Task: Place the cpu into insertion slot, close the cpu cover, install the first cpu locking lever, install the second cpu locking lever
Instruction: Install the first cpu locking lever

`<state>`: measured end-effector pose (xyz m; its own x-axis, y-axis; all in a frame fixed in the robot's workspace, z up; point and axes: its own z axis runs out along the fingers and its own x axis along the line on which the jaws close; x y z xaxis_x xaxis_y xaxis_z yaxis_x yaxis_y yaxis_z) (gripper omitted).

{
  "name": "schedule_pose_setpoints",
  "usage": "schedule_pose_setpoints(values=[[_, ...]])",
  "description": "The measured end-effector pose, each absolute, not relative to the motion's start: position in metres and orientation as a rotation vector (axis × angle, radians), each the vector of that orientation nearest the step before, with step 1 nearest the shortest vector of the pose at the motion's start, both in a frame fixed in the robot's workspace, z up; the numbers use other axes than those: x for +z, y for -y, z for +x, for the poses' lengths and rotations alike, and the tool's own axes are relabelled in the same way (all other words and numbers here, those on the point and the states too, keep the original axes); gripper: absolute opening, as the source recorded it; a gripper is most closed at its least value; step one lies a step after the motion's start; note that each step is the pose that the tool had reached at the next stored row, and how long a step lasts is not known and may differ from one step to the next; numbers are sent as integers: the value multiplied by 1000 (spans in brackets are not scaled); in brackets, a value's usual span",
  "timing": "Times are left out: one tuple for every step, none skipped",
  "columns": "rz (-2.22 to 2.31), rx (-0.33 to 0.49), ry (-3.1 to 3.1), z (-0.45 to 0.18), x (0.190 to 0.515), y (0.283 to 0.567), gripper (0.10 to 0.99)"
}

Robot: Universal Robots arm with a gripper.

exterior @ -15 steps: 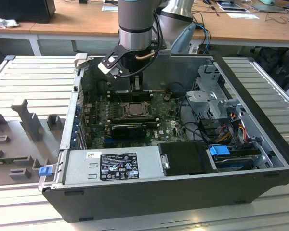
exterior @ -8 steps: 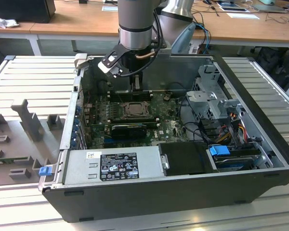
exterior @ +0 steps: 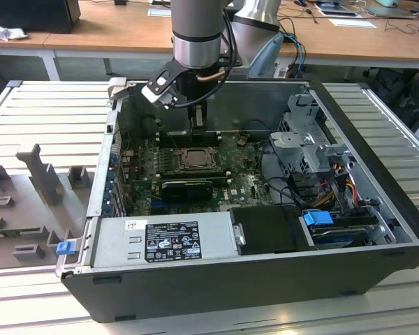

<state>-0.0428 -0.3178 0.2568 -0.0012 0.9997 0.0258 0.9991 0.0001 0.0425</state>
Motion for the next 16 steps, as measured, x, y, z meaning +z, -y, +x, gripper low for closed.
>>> schedule_pose_setpoints(values=[[2212, 75, -2213, -43, 258, 318, 106], [2212, 75, -2213, -43, 260, 318, 106], [2212, 75, -2213, -43, 262, 318, 106], [2212, 75, -2213, -43, 264, 318, 106], [2212, 75, -2213, -43, 267, 318, 106], [2212, 75, -2213, -43, 272, 318, 106], [2212, 75, -2213, -43, 277, 318, 106], [2212, 75, -2213, -43, 281, 318, 106], [2212, 75, -2213, -43, 283, 318, 106], [2212, 75, -2213, -43, 285, 318, 106], [2212, 75, -2213, -43, 286, 318, 106], [2212, 75, -2213, -43, 288, 318, 106], [2212, 76, -2214, -43, 288, 318, 106], [2209, 76, -2217, -43, 288, 318, 106], [2201, 76, -2224, -43, 288, 318, 106], [2193, 76, -2233, -43, 288, 318, 106]])
